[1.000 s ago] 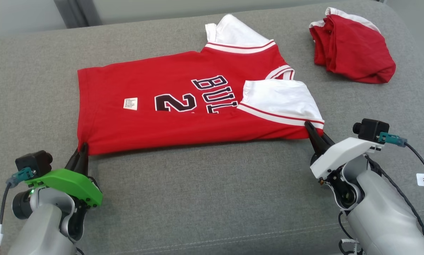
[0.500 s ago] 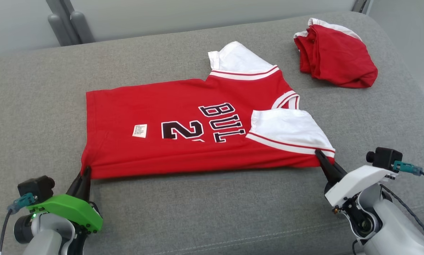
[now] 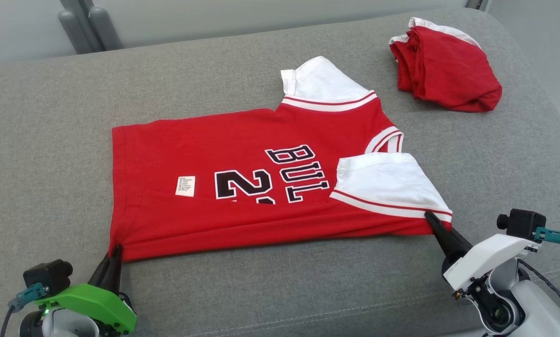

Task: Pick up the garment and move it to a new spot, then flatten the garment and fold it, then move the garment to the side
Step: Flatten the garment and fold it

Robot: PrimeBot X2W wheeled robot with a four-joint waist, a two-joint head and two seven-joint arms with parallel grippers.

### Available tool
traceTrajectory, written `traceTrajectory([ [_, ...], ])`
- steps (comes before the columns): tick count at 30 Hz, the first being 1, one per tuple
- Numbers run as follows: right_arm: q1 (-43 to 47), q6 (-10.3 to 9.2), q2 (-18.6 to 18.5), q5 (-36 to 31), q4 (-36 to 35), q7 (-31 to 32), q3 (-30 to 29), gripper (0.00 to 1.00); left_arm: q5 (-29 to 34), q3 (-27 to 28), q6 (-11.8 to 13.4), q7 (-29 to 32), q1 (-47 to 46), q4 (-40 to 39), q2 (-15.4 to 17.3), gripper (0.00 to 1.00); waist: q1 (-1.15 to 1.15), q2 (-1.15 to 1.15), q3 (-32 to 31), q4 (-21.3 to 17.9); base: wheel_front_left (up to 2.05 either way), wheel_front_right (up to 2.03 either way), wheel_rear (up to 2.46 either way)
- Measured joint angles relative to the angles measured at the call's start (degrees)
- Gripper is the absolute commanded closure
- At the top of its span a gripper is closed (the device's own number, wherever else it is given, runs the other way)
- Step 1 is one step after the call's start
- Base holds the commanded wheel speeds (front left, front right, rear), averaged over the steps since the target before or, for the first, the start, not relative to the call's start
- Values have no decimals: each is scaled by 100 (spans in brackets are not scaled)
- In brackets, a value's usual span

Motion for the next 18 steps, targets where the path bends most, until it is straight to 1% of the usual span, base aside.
traceTrajectory([
  [5,207,-1,-53,44,-174,79,18,100,-22,79,90,-2,137,-213,27,100,0,0,25,104,0,0,0],
  [11,297,-1,-104,43,-326,215,57,100,-70,113,180,73,324,-423,91,100,0,0,21,141,0,0,0],
  [12,308,-1,-114,43,-350,226,58,91,-73,109,182,121,333,-439,91,100,0,0,21,143,0,0,0],
  [13,310,-1,-127,43,-383,245,64,74,-77,108,189,127,351,-467,91,71,0,0,22,145,0,0,0],
  [14,310,-1,-144,43,-414,256,67,53,-77,108,193,135,364,-492,91,57,0,0,25,146,0,0,0],
  [15,311,-1,-157,43,-445,277,67,13,-78,104,226,179,376,-524,97,43,0,0,29,147,0,0,0],
  [16,313,-5,-167,43,-470,278,67,0,-78,98,237,186,392,-549,105,4,0,0,34,147,0,0,0],
  [17,318,-11,-180,43,-489,286,66,0,-78,96,242,230,411,-575,116,0,0,0,38,148,0,0,0],
  [18,329,-12,-194,43,-515,297,62,0,-78,90,270,234,427,-580,125,0,0,0,44,149,0,0,0],
])
